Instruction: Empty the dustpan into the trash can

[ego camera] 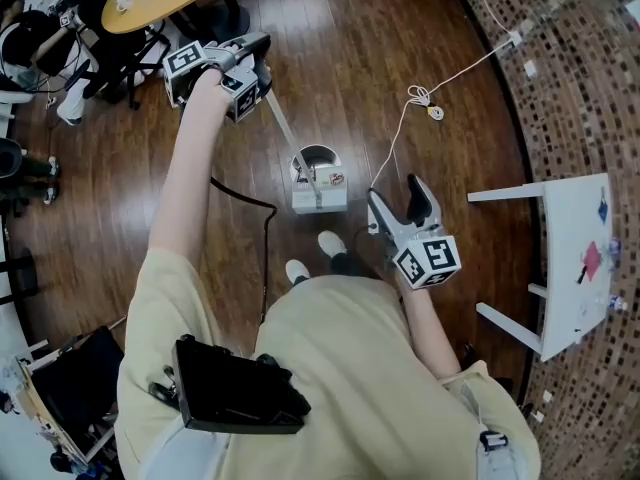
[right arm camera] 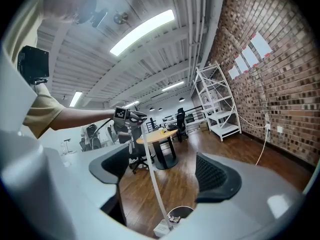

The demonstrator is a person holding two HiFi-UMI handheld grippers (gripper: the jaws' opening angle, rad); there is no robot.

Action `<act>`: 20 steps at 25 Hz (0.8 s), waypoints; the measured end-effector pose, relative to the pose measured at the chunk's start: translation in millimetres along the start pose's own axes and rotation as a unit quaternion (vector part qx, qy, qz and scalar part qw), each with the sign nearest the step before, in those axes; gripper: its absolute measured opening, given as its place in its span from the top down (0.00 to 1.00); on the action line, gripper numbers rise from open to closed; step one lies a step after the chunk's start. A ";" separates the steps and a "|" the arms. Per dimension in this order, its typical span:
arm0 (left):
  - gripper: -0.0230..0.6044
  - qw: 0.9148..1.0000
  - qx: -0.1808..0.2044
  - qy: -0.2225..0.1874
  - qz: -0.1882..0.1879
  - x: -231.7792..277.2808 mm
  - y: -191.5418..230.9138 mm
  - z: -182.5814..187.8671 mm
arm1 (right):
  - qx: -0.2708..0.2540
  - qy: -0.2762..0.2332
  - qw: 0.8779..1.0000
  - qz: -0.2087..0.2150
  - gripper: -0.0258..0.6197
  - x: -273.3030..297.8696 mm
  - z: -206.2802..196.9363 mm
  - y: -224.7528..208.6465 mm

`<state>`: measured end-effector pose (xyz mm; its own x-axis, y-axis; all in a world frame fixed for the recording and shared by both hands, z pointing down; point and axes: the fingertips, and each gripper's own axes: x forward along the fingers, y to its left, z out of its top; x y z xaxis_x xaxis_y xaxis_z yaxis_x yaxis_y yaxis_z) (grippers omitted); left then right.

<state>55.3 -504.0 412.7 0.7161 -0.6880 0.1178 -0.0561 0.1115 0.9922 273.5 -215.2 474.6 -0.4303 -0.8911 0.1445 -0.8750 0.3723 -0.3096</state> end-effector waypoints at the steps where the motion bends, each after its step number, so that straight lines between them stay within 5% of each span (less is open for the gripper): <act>1: 0.92 1.000 -0.002 -0.003 0.004 3.4 1.3 7.8 | -0.001 0.001 1.000 0.001 0.34 2.4 -0.1 0.2; 15: 0.89 0.999 -0.008 -0.012 0.052 37.3 20.2 92.6 | 0.001 0.025 1.000 0.006 0.34 16.6 -5.3 -17.6; 20: 0.87 0.999 -0.001 -0.015 0.040 24.9 22.2 89.5 | 0.002 0.030 1.000 0.009 0.34 19.8 -12.2 -18.6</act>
<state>9.5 -582.9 441.3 0.6888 -0.6975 0.1974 -0.1107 0.1679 0.9796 278.5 -236.6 494.8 -0.4584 -0.8670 0.1953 -0.8663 0.3869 -0.3159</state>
